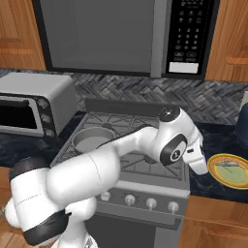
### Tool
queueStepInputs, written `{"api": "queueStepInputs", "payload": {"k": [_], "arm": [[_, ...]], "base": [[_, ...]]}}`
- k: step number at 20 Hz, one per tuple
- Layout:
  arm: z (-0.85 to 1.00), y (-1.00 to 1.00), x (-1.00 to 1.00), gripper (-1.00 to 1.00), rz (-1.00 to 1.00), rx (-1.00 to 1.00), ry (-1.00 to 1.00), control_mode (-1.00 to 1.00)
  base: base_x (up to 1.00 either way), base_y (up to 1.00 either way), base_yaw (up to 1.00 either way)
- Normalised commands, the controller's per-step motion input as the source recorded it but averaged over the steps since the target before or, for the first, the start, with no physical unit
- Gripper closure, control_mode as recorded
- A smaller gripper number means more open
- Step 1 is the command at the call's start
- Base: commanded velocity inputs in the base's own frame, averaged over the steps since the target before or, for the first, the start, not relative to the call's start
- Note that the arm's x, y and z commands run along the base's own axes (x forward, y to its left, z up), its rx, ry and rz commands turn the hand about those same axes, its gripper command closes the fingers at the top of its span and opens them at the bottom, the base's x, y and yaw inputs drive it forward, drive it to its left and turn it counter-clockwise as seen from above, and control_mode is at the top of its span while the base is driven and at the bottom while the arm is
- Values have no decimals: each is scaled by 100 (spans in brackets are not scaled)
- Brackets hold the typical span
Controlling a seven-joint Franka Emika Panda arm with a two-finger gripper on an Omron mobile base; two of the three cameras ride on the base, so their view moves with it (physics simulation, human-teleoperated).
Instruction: Retrieve the frozen meat and place it in the pot on a burner. Then turn the burner on.
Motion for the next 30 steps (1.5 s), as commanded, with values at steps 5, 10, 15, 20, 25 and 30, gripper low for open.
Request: {"api": "queueStepInputs", "payload": {"k": [5,10,15,20,25,30], "arm": [[-10,-73,29,-100,0,0,-6,-100],[-8,-48,9,-100,3,0,-1,-100],[0,-24,4,-100,4,0,8,-100],[-2,0,7,-100,1,1,15,-100],[-17,0,11,-100,0,8,10,-100],[-34,0,2,-100,1,13,4,-100]], "base": [[0,0,0],[0,0,0],[0,0,0],[0,0,0],[0,0,0],[0,0,0]]}}
